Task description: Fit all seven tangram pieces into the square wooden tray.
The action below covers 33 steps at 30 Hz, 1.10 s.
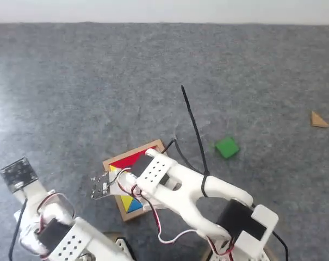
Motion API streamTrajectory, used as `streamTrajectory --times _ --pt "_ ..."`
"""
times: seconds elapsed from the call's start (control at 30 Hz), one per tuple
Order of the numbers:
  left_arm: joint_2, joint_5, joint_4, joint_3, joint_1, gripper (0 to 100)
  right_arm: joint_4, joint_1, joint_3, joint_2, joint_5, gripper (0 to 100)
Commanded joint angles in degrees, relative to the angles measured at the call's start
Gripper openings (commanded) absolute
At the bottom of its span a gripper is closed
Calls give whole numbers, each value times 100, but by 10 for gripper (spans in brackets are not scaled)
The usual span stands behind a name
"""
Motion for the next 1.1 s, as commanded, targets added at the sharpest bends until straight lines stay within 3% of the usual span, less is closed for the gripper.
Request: streamTrajectory --times 0.0,0.2,0.77,1.07 --pt "-105 -53 0 -127 -35 15 -145 338 -18 -75 141 217" --pt "-105 -53 0 -127 -18 15 -154 514 -26 -48 325 65" --pt "-105 -53 0 -127 -18 15 418 954 -800 -295 396 27" --pt "-105 -53 0 -127 -18 15 1042 1147 -1688 -259 -290 27"
